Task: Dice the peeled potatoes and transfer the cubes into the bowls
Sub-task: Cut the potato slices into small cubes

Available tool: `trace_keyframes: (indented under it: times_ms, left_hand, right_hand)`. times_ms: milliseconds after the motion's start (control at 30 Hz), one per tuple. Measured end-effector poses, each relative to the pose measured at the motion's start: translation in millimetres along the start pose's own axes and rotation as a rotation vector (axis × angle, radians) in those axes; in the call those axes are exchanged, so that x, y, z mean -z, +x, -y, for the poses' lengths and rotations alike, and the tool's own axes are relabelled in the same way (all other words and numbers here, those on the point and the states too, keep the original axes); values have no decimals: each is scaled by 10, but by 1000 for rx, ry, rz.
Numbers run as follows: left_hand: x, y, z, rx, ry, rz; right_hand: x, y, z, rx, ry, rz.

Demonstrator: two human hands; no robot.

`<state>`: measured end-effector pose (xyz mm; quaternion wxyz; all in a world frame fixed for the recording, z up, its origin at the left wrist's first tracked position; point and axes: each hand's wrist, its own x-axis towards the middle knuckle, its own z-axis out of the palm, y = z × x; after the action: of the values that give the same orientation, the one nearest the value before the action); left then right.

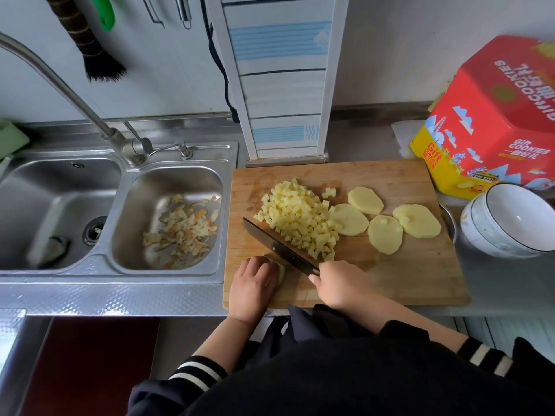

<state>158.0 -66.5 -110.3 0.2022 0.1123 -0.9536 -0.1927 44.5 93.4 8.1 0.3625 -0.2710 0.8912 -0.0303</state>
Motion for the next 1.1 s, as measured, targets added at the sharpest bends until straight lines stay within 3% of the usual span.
trace_keyframes:
  times_ms: [400, 1100]
  left_hand:
    - [47, -51, 25, 45, 27, 43]
    - [40, -58, 45, 68, 39, 46]
  right_hand:
    - [-5, -158, 64, 159, -120, -14]
    - [-52, -6, 87, 21, -59, 64]
